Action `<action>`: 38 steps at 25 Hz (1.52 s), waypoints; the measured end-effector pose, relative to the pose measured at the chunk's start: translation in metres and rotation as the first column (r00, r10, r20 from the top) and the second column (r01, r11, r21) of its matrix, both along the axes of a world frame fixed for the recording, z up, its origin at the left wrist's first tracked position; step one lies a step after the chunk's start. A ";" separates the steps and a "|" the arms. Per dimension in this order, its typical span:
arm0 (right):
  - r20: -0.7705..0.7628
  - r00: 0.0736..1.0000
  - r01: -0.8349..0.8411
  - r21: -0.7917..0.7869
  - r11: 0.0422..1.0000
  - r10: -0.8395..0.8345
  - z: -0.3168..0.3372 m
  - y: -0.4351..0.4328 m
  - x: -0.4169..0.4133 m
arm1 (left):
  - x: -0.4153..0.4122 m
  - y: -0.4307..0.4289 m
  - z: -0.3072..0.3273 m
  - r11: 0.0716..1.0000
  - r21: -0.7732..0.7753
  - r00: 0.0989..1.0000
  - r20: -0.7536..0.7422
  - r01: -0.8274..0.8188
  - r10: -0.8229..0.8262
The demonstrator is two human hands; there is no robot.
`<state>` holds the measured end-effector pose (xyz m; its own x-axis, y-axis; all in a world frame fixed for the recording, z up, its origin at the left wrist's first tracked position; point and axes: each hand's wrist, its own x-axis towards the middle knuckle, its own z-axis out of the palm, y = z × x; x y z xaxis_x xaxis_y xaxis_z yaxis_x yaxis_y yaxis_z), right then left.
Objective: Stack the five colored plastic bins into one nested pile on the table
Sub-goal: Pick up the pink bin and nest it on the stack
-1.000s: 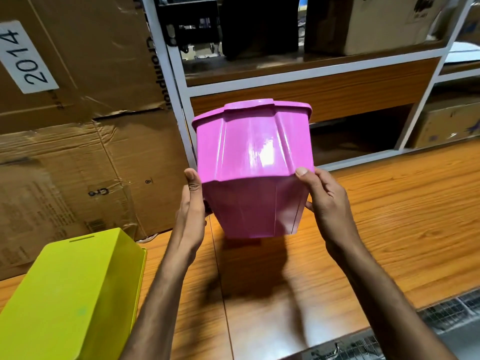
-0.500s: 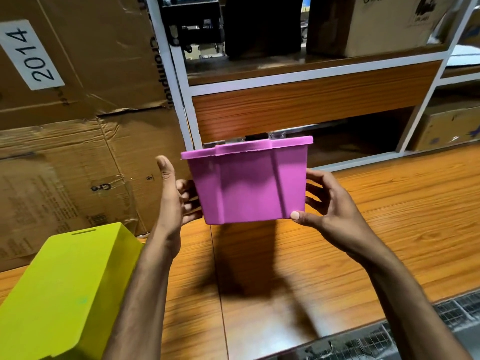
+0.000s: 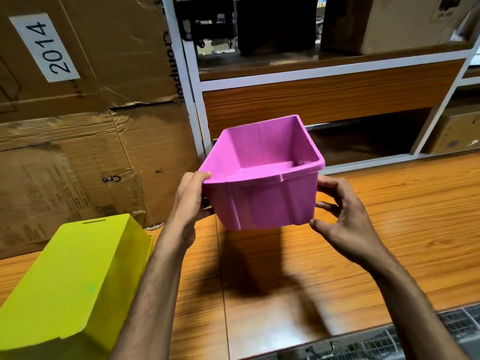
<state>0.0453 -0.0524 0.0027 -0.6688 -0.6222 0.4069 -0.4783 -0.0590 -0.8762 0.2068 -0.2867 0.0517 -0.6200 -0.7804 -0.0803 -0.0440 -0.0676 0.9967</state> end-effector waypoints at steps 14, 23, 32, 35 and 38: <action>0.274 0.948 0.187 -0.055 0.981 -0.165 0.016 0.001 -0.018 | -0.008 0.003 -0.046 0.954 -0.239 0.976 -0.079 0.178 -0.202; 0.228 0.971 0.061 0.067 0.996 -0.075 0.022 -0.003 0.003 | -0.001 -0.010 -0.076 0.987 -0.085 0.991 0.007 0.135 -0.135; -0.166 0.984 0.109 0.230 0.967 -0.071 0.027 -0.018 0.067 | 0.008 -0.006 -0.120 0.992 0.114 0.998 -0.038 0.061 -0.057; -0.112 0.981 0.177 0.184 0.967 -0.158 0.019 -0.011 0.071 | 0.013 -0.006 -0.123 0.990 0.120 0.996 -0.054 0.077 -0.071; 0.029 0.975 0.213 0.153 0.965 -0.220 0.007 0.009 0.070 | 0.017 0.001 -0.120 0.992 0.067 0.994 -0.051 0.104 -0.101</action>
<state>0.1154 -0.0439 0.0100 -0.8100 -0.5113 0.2871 -0.4246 0.1739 -0.8885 0.2240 -0.2862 -0.0685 -0.7011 -0.7059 -0.1009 -0.0075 -0.1342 0.9909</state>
